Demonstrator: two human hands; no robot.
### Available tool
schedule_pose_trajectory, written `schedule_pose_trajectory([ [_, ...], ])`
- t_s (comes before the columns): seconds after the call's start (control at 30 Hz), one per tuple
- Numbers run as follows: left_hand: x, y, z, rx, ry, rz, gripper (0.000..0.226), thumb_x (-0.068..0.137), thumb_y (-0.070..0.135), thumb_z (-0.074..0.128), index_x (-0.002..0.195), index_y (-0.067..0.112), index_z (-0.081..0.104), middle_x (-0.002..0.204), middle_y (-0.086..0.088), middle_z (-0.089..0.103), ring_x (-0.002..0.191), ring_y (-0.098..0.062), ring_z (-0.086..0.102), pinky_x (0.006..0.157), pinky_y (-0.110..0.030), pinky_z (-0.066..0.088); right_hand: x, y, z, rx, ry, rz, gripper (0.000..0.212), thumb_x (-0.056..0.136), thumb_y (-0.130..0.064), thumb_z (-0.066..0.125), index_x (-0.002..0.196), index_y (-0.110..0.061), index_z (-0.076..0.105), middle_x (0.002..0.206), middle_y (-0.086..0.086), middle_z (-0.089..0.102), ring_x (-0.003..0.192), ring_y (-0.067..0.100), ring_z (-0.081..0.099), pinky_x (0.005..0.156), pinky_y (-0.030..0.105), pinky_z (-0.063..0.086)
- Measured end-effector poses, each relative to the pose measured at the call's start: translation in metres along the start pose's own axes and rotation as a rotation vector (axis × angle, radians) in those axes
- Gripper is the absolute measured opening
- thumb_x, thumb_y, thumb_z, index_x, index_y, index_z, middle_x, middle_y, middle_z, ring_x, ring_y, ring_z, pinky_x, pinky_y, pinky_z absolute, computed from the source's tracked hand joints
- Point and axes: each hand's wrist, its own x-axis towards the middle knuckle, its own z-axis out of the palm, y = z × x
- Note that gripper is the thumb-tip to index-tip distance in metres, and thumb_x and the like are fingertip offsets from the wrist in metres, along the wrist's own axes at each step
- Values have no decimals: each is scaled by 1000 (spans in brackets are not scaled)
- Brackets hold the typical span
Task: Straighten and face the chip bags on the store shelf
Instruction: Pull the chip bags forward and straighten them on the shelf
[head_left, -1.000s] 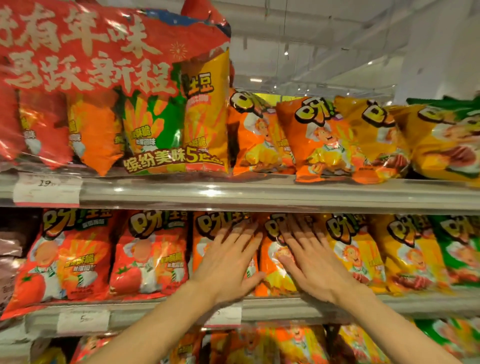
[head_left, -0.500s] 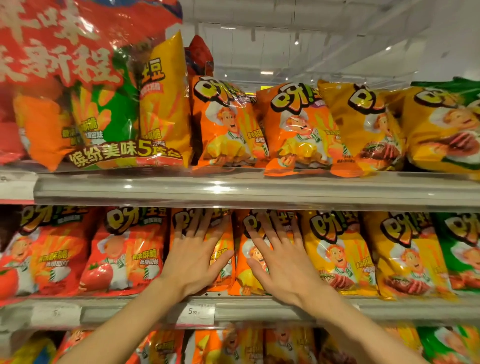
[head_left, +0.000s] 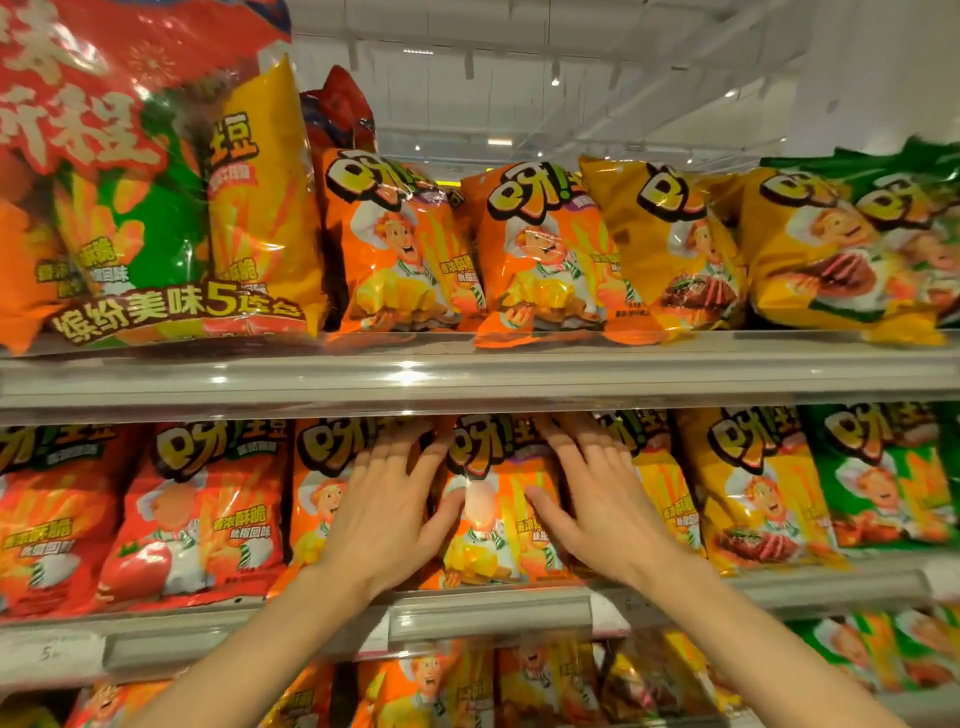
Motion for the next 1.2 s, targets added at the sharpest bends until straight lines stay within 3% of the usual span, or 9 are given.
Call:
schedule_pose_trajectory([
  [0.13,18,59,-1,-176,-62,58,46,93,52,49,129,23,55,116,-5,59,90,-28,65,67,-38,54,-8,57,-36,-25,-20,221,53,92,-43,60,126,-2,55,113,21,59,109,41,54,94,46,46],
  [0.33,56,131,9,-286,-286,-138,75,87,57,62,150,27,32,138,-11,48,127,-31,50,99,-34,42,-11,105,-58,144,-347,336,84,86,-52,67,149,-14,27,145,17,40,136,33,40,105,37,38],
  [0.43,74,144,14,-281,-368,-202,80,82,64,66,144,21,39,128,-14,58,122,-33,53,89,-34,45,0,114,-54,238,-431,327,103,77,-55,75,154,-18,18,148,14,40,133,31,45,104,38,43],
  [0.5,81,151,15,-285,-445,-238,71,78,69,68,126,20,47,115,-11,61,113,-30,55,77,-32,42,9,118,-51,293,-500,332,108,75,-54,77,155,-19,15,148,11,42,128,28,49,101,38,47],
  [0.63,91,158,14,-311,-500,-303,70,74,70,71,118,18,55,114,-4,62,111,-24,55,82,-33,47,19,129,-44,422,-595,349,119,66,-54,83,156,-17,15,156,6,33,137,23,40,104,31,42],
  [0.8,95,159,10,-314,-516,-307,81,71,61,79,132,17,50,129,-3,58,118,-23,54,90,-32,49,14,132,-38,517,-559,357,134,51,-62,85,157,-20,13,159,3,28,141,22,35,109,35,41],
  [0.97,92,153,12,-312,-606,-265,105,63,65,82,143,13,38,115,-2,60,111,-23,55,91,-40,52,0,129,-37,507,-447,338,113,62,-53,88,149,-19,25,145,5,41,128,21,43,102,31,43],
  [1.1,90,150,11,-337,-585,-254,106,63,60,85,145,14,36,132,-4,54,118,-24,52,94,-40,51,-6,125,-39,459,-393,330,109,62,-56,87,147,-18,31,143,3,40,134,20,37,105,30,39],
  [1.2,93,151,11,-328,-595,-237,100,66,58,85,143,12,39,130,-5,55,119,-24,53,96,-39,50,-3,124,-39,467,-413,356,99,63,-53,87,142,-20,37,137,1,44,128,18,42,100,30,42],
])
